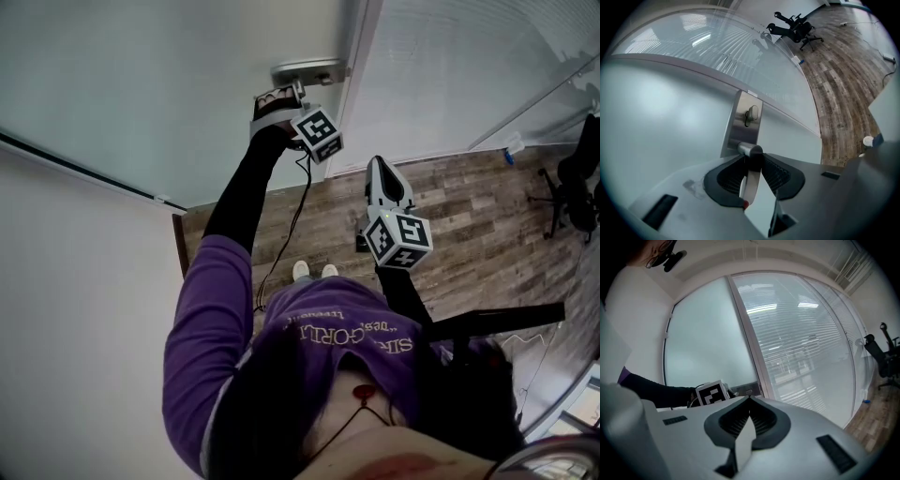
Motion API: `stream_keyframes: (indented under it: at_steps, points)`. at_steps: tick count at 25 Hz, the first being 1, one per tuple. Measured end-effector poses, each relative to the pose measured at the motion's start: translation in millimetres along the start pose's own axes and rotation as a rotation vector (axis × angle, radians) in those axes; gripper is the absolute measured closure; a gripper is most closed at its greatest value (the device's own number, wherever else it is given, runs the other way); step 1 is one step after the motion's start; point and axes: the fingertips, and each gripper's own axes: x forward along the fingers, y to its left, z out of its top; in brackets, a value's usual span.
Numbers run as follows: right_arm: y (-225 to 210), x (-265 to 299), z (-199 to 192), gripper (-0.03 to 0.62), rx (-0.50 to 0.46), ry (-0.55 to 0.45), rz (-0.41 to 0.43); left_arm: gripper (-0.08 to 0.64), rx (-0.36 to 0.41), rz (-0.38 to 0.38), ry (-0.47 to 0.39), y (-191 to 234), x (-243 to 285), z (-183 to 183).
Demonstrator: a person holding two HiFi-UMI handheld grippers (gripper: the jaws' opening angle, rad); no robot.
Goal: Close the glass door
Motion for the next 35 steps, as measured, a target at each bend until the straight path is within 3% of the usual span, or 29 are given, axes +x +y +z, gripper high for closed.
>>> stream_keyframes:
  at_steps: [10,15,27,31,35]
  points:
    - [-3.5,2.4,-4.5,0.606,-0.003,-0.013,-0.019,0.446,0.005,0.0,0.002,-2.5,7.4,-2.7]
    - [-3.6,4.7,-4.5,0.606,-0.006,-0.014,-0.019,0.446,-0.039,0.022,-0.031,2.8,7.6,3.7]
    - [-5.7,5.4,-5.1,0.606,-0.022,-0.01,-0.016,0.446,-0.064,0.02,-0.076,3.5,6.4,7.4]
    - [-8.4,7.4,-1.9,0.606,-0.033,-0.012,-0.017,0.446,-0.025,0.022,-0.056,1.8,5.8,0.0]
    - [-12.0,8.8,-0.8,0.606,-0.042,-0.01,-0.025,0.445,-0.054,0.036,-0.111,0.3,9.6,5.3]
